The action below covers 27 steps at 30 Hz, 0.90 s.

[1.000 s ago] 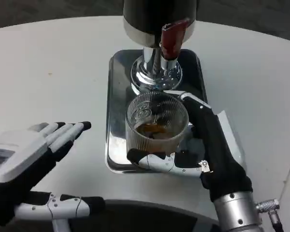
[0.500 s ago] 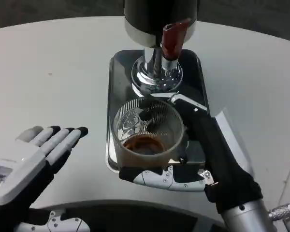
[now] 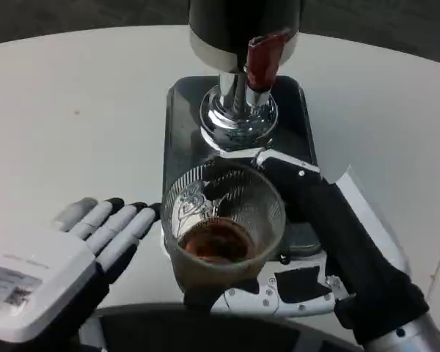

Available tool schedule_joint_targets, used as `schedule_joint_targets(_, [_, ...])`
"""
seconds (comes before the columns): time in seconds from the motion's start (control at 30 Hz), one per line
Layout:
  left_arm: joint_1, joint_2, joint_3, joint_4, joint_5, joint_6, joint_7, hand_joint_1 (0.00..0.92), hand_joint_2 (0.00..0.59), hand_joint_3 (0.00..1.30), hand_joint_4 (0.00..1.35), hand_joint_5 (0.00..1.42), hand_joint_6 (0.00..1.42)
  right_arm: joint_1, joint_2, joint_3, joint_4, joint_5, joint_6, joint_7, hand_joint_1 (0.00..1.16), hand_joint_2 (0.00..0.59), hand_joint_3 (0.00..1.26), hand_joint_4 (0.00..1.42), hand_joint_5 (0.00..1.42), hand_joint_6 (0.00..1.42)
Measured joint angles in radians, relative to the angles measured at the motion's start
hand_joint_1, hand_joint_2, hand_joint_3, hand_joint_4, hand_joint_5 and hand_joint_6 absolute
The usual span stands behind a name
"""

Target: Grasp the cup under the faucet to collect the drink, then remove the cup.

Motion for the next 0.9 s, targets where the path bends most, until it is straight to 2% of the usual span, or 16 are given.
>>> schedule_joint_targets(0.13, [-0.015,-0.004,-0.018,-0.002,0.010,-0.008,0.000,0.000,0.000,0.00,0.00,0.00,0.00,0.028,-0.022,-0.025,-0.030,0.030,0.010,0.023,1.16,0.131,0.73,0.94,0.98,1.34])
schedule_joint_targets(0.3, [-0.060,-0.019,-0.049,-0.002,0.037,0.008,0.000,0.000,0.000,0.00,0.00,0.00,0.00,0.040,-0.022,-0.043,-0.030,0.043,0.024,0.026,1.16,0.133,0.73,0.94,0.98,1.34])
schedule_joint_targets(0.47, [-0.088,-0.024,-0.076,-0.002,0.042,0.037,-0.004,0.000,0.000,0.00,0.00,0.00,0.00,0.049,-0.021,-0.042,-0.037,0.046,0.024,0.027,1.16,0.133,0.73,0.94,0.98,1.34])
schedule_joint_targets(0.67, [-0.151,-0.025,-0.097,0.009,0.074,0.072,-0.006,0.000,0.000,0.00,0.00,0.00,0.00,0.072,-0.029,-0.061,-0.108,0.068,0.060,0.049,1.16,0.133,0.73,0.94,0.98,1.34])
schedule_joint_targets(0.8, [-0.190,-0.024,-0.115,0.022,0.074,0.078,-0.006,0.000,0.000,0.00,0.00,0.00,0.00,0.069,-0.041,-0.089,-0.130,0.078,0.084,0.064,1.16,0.133,0.73,0.94,0.98,1.34])
schedule_joint_targets(0.9, [-0.196,-0.024,-0.123,0.023,0.075,0.080,-0.006,0.000,0.000,0.00,0.00,0.00,0.00,0.065,-0.043,-0.093,-0.143,0.085,0.095,0.069,1.16,0.133,0.73,0.94,0.98,1.34])
